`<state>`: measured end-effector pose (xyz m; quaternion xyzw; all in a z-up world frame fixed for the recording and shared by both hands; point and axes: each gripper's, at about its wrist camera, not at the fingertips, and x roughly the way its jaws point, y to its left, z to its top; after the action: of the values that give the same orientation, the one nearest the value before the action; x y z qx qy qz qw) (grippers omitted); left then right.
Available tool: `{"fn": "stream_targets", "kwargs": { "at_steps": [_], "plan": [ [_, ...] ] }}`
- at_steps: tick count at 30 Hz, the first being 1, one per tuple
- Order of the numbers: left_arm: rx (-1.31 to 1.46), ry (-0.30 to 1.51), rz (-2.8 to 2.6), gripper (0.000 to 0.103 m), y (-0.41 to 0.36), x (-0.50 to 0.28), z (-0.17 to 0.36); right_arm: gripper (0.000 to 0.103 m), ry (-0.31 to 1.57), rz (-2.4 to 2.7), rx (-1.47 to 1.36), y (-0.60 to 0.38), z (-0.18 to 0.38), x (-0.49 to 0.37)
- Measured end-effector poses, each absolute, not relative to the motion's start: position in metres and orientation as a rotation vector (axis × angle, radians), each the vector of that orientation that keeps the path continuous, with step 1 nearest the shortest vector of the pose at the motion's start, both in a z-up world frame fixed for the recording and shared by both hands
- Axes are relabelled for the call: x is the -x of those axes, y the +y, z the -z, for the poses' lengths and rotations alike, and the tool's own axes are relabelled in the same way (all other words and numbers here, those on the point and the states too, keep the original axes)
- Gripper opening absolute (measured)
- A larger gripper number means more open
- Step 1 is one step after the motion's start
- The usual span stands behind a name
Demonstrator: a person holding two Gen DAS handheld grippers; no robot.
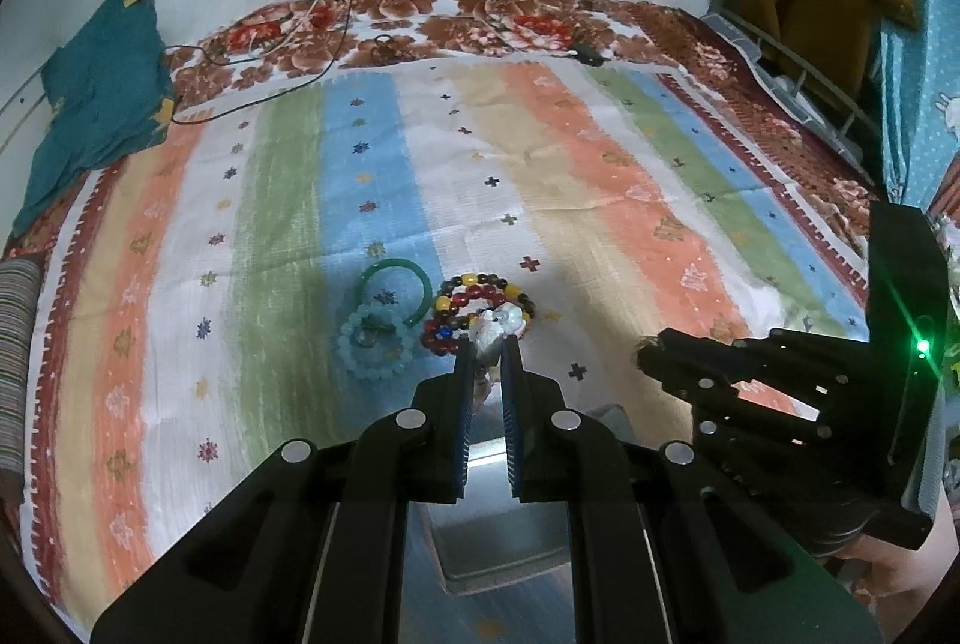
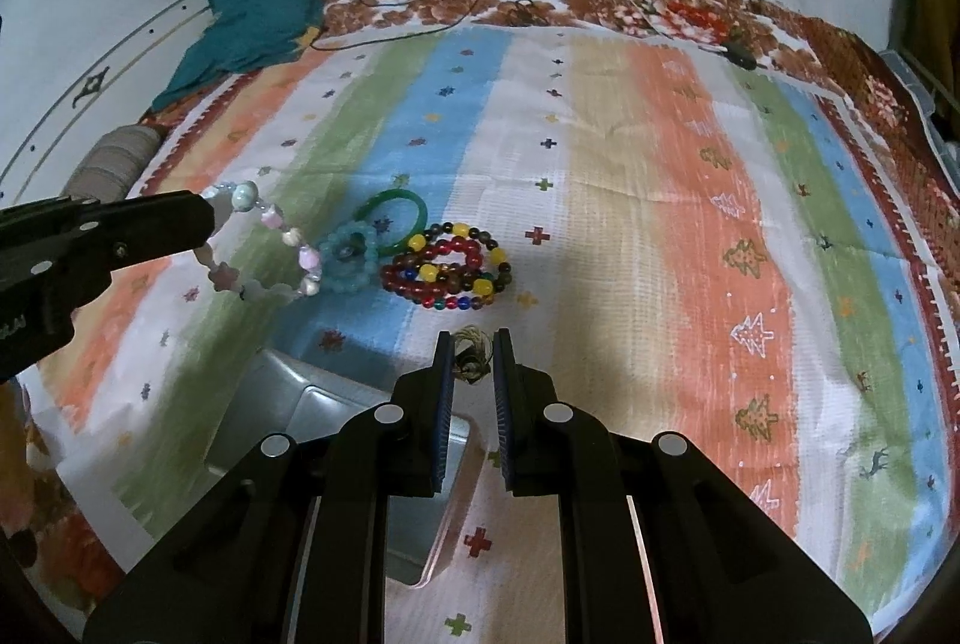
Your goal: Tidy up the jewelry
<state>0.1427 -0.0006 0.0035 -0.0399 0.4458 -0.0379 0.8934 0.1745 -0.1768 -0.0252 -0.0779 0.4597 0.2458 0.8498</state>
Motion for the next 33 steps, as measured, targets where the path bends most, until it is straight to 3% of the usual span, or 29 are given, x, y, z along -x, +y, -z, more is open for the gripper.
{"fn": "stream_targets", "kwargs": {
  "at_steps": [24,25,26,27,28,33],
  "plan": [
    [0.178,0.929,0.135,0.009,-0.001,-0.099,-0.007,0.014,0.947,-0.582,0.187,-0.173,0.02,-0.133],
    [0.185,0.939,0.128,0.009,0.001,-0.099,-0.005,0.015,0.95,-0.584,0.196,-0.172,0.021,-0.132],
    [0.203,0.955,0.117,0.01,0.004,-0.1,-0.002,0.025,0.956,-0.581,0.199,-0.172,0.023,-0.133],
    [0.207,0.961,0.112,0.013,0.005,-0.101,-0.002,0.043,0.96,-0.576,0.194,-0.172,0.024,-0.135],
    [0.207,0.966,0.105,0.017,0.006,-0.102,-0.001,0.05,0.963,-0.569,0.187,-0.174,0.025,-0.136],
    [0.223,0.956,0.062,0.023,0.019,-0.104,-0.002,0.051,0.964,-0.54,0.172,-0.179,0.025,-0.142]
  ]
}}
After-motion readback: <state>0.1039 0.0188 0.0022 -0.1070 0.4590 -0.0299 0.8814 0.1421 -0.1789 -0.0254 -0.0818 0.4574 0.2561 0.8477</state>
